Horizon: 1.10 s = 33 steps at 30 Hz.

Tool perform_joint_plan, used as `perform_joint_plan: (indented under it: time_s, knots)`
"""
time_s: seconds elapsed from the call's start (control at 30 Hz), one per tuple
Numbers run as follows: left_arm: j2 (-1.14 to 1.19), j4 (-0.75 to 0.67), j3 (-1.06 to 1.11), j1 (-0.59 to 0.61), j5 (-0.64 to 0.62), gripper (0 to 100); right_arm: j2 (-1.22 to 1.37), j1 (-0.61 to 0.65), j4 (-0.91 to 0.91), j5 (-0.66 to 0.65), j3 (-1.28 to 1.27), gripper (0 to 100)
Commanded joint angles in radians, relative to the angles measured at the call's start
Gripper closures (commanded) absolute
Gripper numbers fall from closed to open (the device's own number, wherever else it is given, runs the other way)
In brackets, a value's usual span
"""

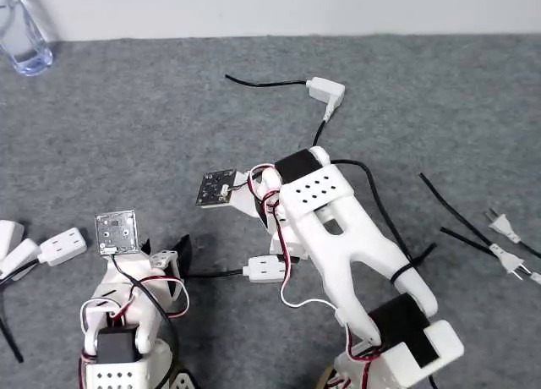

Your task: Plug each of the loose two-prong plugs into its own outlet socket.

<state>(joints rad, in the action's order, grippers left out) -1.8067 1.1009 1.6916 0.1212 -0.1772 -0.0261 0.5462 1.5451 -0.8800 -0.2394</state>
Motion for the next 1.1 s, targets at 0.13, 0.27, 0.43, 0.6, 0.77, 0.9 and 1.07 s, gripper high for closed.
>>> perform_joint_plan:
  time_s: [0.13,0.27,0.43,0.6,0.77,0.9,1.07]
  knots:
    - [-0.012,0.003,-0.008,0.003,0.009,76,-0.002,0.004,0.005,-0.009,0.018,99.1]
    - [-0.012,0.005,-0.008,0.003,0.009,76,-0.002,0.022,-0.016,-0.008,-0.006,99.1]
    - [-0.012,0.006,-0.008,0.003,0.009,76,-0.001,0.036,-0.024,0.002,-0.018,99.1]
    - [-0.012,0.006,-0.008,0.003,0.009,76,-0.001,0.036,-0.067,0.008,-0.063,99.1]
    - [-0.012,0.006,-0.008,0.003,0.009,76,-0.001,0.036,-0.087,0.008,-0.078,99.1]
    - [-0.012,0.006,-0.008,0.003,0.009,76,-0.001,0.036,-0.087,0.005,-0.078,99.1]
    - [-0.012,0.006,-0.008,0.003,0.009,76,0.007,0.036,-0.101,0.006,-0.08,99.1]
